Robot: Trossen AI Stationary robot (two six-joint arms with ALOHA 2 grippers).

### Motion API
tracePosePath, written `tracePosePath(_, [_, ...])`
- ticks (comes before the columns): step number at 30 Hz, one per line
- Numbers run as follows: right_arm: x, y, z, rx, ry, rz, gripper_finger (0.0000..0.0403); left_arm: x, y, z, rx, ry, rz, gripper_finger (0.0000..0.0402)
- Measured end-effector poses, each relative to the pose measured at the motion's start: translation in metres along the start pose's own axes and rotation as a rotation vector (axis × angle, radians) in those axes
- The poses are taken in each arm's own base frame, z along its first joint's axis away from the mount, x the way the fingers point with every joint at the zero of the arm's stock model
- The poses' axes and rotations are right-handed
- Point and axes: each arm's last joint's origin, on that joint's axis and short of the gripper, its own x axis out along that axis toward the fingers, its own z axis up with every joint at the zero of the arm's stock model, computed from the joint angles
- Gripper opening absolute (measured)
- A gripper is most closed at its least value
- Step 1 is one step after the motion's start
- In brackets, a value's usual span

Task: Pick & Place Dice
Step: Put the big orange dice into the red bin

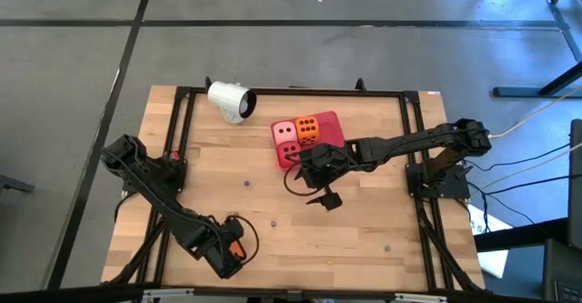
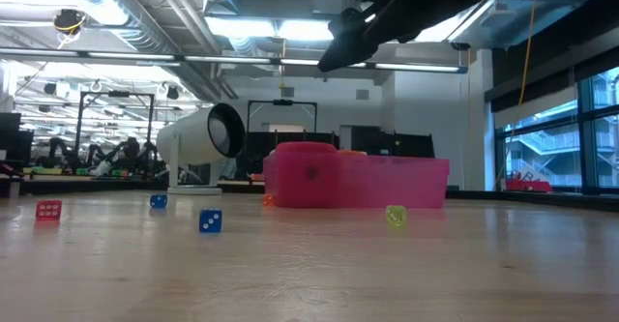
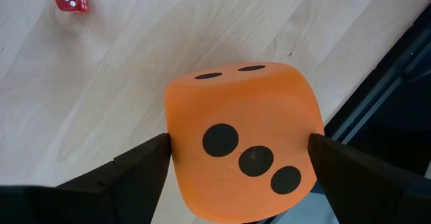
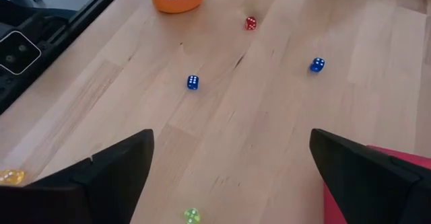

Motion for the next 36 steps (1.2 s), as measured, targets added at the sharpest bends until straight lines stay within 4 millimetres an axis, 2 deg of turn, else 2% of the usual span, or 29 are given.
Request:
tracePosePath(2, [0.0,0.0,0.0,0.038,0.0,0.0,0.0396,0.0,0.0,0.0,0.0,0.0,0.0,0.0345])
tracePosePath(8, [0.0,0.0,0.0,0.301,0.0,0.003,0.0396,0.0,0.0,0.0,0.0,-0.004,0.001,0.0345])
tracePosePath(11, [0.0,0.0,0.0,0.361,-0.001,0.003,0.0396,0.0,0.0,0.0,0.008,-0.011,0.002,0.0345])
tracePosePath(21, [-0.001,-0.003,0.01,0.335,-0.108,-0.007,0.0396,0.0,0.0,0.001,-0.008,-0.046,0.005,0.0345])
tracePosePath(36, [-0.001,-0.003,0.01,0.334,-0.109,-0.01,0.0396,0.001,-0.003,0.002,-0.029,-0.062,-0.023,0.0345])
